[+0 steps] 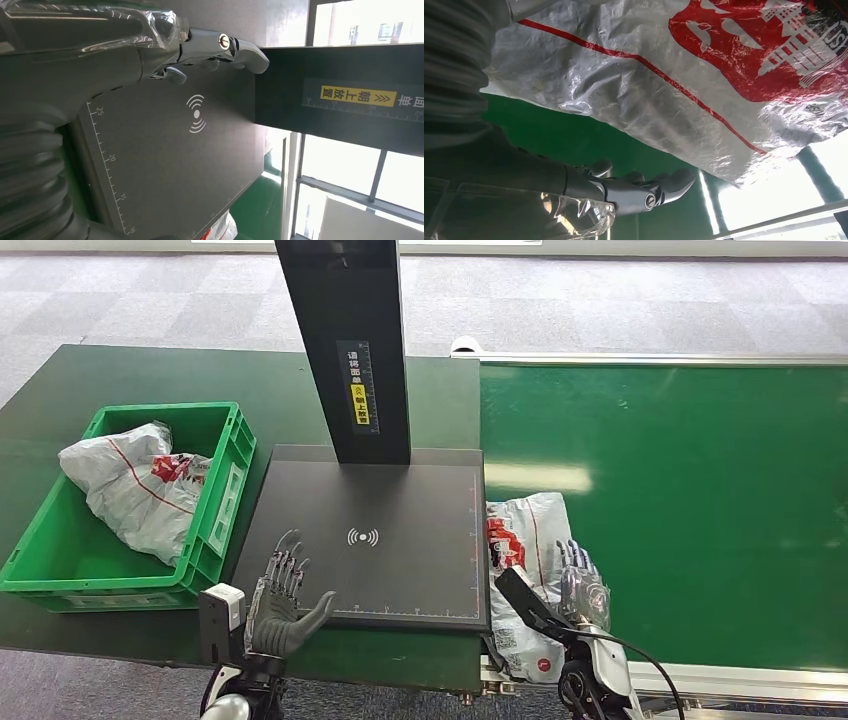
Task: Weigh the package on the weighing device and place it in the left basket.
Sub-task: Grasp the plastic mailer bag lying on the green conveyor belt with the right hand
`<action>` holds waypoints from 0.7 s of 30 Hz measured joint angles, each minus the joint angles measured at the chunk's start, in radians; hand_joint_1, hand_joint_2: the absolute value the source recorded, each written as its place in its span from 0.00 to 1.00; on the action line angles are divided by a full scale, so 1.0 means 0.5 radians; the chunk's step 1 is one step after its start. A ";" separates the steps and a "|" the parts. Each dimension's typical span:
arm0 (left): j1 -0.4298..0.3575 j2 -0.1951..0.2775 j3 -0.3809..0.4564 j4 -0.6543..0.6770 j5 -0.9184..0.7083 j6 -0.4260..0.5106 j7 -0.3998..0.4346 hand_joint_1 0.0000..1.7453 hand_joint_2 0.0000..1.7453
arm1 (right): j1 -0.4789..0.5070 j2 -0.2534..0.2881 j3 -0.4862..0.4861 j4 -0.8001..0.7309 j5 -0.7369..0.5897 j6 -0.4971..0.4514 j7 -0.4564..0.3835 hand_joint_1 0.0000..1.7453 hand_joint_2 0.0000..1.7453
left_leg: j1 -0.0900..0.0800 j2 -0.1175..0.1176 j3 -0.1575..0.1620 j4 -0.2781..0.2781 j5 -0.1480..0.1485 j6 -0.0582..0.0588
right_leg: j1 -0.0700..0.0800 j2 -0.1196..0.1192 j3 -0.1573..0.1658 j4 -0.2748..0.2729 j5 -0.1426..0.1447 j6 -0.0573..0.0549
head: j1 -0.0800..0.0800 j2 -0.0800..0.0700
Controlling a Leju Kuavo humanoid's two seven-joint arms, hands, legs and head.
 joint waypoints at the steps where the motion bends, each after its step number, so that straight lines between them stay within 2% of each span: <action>1: -0.004 0.000 -0.001 0.003 0.002 -0.003 0.000 0.00 1.00 | -0.004 0.005 -0.002 0.023 -0.045 0.030 -0.003 0.00 1.00 | 0.000 0.000 0.000 0.000 0.000 0.000 | 0.000 0.000 0.000 0.000 0.000 0.000 | 0.000 0.000; 4: -0.027 -0.001 -0.010 0.025 0.015 -0.018 0.001 0.00 1.00 | -0.022 0.040 -0.007 0.176 -0.172 0.025 -0.064 0.00 1.00 | 0.000 0.002 0.001 0.000 0.000 0.000 | 0.000 0.001 0.001 0.000 0.000 0.000 | 0.000 0.000; 9: -0.052 -0.002 -0.021 0.060 0.019 -0.023 0.000 0.00 1.00 | -0.089 0.077 -0.011 0.379 -0.209 -0.042 -0.121 0.00 1.00 | 0.001 0.008 0.008 0.000 -0.001 0.000 | 0.001 0.007 0.004 0.000 0.000 0.000 | 0.000 0.000; 21: -0.064 -0.002 -0.028 0.099 0.020 -0.023 0.000 0.00 1.00 | -0.157 0.111 -0.011 0.510 -0.214 -0.043 -0.133 0.00 1.00 | 0.001 0.008 0.019 0.000 0.000 -0.001 | 0.001 0.007 0.014 -0.001 0.001 -0.002 | 0.000 0.000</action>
